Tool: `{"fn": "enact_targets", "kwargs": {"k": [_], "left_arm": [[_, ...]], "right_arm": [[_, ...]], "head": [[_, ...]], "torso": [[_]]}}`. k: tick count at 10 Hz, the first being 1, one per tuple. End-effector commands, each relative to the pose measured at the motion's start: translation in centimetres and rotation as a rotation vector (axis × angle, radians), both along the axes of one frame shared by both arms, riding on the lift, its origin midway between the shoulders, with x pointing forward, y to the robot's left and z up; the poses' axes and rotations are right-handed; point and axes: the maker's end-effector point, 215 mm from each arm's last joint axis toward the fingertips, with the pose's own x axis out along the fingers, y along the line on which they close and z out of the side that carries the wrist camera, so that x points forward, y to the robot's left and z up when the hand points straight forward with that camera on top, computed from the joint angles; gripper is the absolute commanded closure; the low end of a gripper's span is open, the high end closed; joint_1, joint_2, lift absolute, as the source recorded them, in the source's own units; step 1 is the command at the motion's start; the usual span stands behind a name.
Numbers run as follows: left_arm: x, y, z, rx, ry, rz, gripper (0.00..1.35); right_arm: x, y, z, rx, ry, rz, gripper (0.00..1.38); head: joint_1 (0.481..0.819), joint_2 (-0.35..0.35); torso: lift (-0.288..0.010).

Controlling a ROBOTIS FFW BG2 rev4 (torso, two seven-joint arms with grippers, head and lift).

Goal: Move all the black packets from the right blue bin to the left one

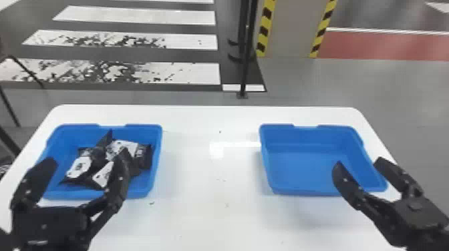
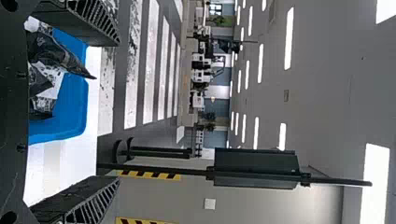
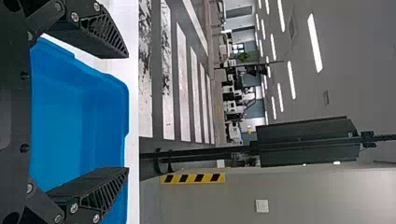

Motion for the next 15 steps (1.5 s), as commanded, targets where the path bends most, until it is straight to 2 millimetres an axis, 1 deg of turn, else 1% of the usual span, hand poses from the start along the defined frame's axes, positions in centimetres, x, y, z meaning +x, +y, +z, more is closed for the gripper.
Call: {"fn": "enact_targets", "kwargs": {"k": [1, 3, 9, 13, 15], "left_arm": [[0.0, 0.0, -0.2, 0.003, 0.003, 0.0, 0.0], [0.1, 0.1, -0.1, 0.003, -0.004, 0.003, 0.0], [0.0, 0.2, 0.7, -0.005, -0.031, 0.005, 0.0], [0.1, 0.1, 0.9, -0.006, -0.043, 0.002, 0.0], [0.1, 0.0, 0.8, -0.009, -0.04, 0.001, 0.0]], "right_arm": [[0.0, 0.0, 0.0, -0.002, 0.001, 0.001, 0.18], [-0.1, 0.0, 0.1, -0.008, 0.002, 0.0, 0.18], [0.1, 0.2, 1.3, -0.044, -0.021, 0.003, 0.19], [0.1, 0.3, 2.0, -0.058, -0.033, 0.004, 0.2], [0.1, 0.3, 2.0, -0.058, -0.033, 0.003, 0.2]], "head": [[0.695, -0.068], [0.695, -0.068], [0.695, -0.063], [0.695, -0.062], [0.695, -0.063]], "torso": [[-0.14], [-0.14], [-0.14], [-0.14], [-0.14]]}}
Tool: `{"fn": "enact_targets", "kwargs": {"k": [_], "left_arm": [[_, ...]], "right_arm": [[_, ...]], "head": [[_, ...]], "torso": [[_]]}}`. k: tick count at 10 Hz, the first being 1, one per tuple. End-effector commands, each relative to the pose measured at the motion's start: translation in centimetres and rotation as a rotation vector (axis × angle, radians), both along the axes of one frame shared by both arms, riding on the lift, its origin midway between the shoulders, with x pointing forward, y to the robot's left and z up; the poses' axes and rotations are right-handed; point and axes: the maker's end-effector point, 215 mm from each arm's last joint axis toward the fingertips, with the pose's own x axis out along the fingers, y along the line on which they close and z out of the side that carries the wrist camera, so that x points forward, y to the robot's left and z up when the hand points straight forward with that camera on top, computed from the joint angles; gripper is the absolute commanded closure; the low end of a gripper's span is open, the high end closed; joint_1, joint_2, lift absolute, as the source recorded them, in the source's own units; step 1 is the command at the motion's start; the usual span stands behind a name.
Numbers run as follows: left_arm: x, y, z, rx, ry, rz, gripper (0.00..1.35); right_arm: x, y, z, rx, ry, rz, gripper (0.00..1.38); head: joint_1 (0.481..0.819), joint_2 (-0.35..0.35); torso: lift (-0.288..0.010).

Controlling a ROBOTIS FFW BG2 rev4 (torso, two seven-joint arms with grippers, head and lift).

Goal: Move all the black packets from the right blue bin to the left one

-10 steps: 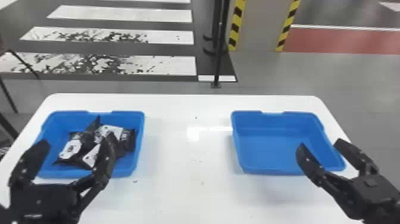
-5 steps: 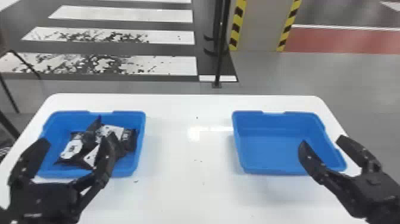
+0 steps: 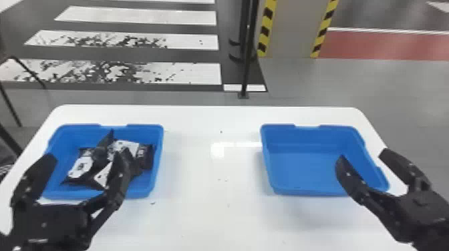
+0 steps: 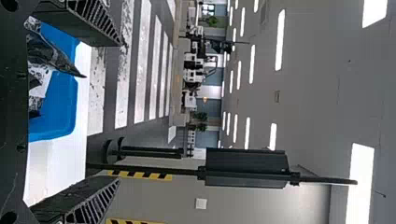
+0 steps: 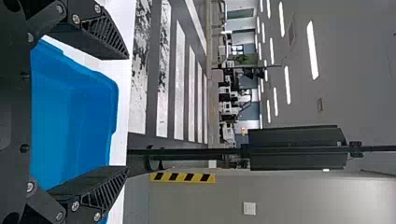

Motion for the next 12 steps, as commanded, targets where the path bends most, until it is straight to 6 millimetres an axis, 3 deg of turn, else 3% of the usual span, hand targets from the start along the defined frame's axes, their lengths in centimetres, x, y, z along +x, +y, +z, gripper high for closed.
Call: {"fn": "enact_targets", "kwargs": {"k": [1, 12], "left_arm": [[0.05, 0.0, 0.07, 0.0, -0.002, 0.0, 0.0], [0.14, -0.23, 0.13, -0.013, -0.009, -0.005, 0.0]], "right_arm": [[-0.03, 0.02, 0.08, 0.0, -0.002, 0.0, 0.2], [0.01, -0.04, 0.38, 0.0, -0.012, -0.002, 0.2]], "head": [[0.695, -0.063], [0.695, -0.066]], "torso": [[-0.14], [-0.14]]}}
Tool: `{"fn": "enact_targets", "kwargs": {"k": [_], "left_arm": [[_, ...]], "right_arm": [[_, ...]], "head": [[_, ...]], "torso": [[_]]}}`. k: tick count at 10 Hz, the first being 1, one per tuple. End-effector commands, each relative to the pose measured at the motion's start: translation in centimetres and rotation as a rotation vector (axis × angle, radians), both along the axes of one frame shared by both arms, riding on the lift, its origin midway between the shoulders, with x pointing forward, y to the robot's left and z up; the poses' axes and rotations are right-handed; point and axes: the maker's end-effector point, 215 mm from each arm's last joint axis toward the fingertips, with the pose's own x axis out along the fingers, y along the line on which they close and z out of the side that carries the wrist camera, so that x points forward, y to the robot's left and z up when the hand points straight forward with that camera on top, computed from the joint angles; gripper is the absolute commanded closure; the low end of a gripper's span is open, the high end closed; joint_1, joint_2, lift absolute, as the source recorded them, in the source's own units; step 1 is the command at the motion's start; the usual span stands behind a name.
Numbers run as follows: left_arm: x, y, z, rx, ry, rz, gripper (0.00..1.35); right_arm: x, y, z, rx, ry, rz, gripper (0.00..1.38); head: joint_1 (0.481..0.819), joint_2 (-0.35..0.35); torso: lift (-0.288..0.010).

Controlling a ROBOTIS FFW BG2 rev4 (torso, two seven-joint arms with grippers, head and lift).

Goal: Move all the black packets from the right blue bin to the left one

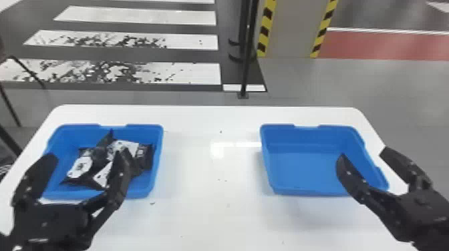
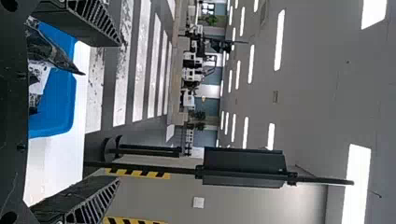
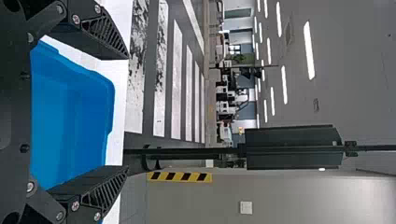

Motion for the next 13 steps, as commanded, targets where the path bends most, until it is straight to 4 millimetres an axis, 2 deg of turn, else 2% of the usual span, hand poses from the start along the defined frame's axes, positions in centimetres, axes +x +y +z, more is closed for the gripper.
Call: {"fn": "enact_targets", "kwargs": {"k": [1, 13], "left_arm": [[0.03, -0.11, 0.05, -0.001, -0.001, -0.003, 0.0], [0.0, -0.07, -0.07, -0.005, -0.004, -0.002, 0.0]], "right_arm": [[0.0, 0.0, -0.01, 0.0, 0.0, 0.0, 0.2], [-0.09, -0.02, 0.06, 0.002, -0.002, -0.005, 0.2]], "head": [[0.695, -0.067], [0.695, -0.068]], "torso": [[-0.14], [-0.14]]}}
